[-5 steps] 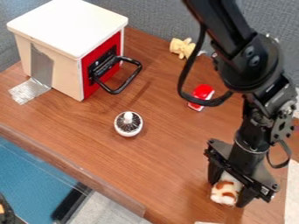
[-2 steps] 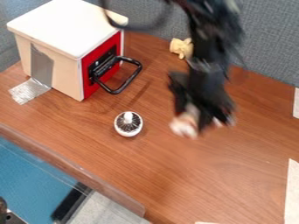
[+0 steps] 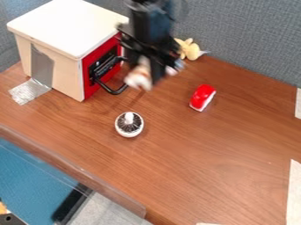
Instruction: Put the white stuffed toy on the top of the drawer
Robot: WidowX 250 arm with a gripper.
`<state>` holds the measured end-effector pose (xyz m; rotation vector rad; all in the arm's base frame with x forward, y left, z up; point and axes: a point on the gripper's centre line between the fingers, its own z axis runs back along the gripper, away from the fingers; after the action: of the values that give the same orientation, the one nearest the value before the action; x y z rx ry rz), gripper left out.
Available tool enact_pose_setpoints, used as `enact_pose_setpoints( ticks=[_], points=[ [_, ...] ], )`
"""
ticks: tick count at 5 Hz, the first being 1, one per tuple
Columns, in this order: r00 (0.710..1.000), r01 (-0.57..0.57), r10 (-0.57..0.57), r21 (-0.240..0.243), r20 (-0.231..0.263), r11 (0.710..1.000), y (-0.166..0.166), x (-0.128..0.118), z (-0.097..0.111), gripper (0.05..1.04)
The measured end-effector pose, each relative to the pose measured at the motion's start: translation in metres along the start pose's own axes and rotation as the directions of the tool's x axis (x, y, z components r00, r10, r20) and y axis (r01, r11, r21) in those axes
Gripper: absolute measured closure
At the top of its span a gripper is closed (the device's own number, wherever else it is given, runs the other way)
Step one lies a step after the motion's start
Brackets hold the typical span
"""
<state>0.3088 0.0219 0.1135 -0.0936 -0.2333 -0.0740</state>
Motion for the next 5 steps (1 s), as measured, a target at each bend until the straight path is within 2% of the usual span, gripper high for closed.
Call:
enact_pose_setpoints(
  ticks=[1,3,4,5],
  points=[
    [0.997,-0.063,0.062,0.042,0.037,0.997,0.043,0.008,0.012,0.577],
    [0.987,-0.161,0.158,0.096,0.036,0.982,0.136,0.017,0.017,0.577],
    [0.983,-0.182,0.18,0.123,0.022,0.976,0.161,0.017,0.014,0.576],
    [0.981,-0.192,0.194,0.132,-0.003,0.972,0.171,0.017,0.009,0.534]
  ],
)
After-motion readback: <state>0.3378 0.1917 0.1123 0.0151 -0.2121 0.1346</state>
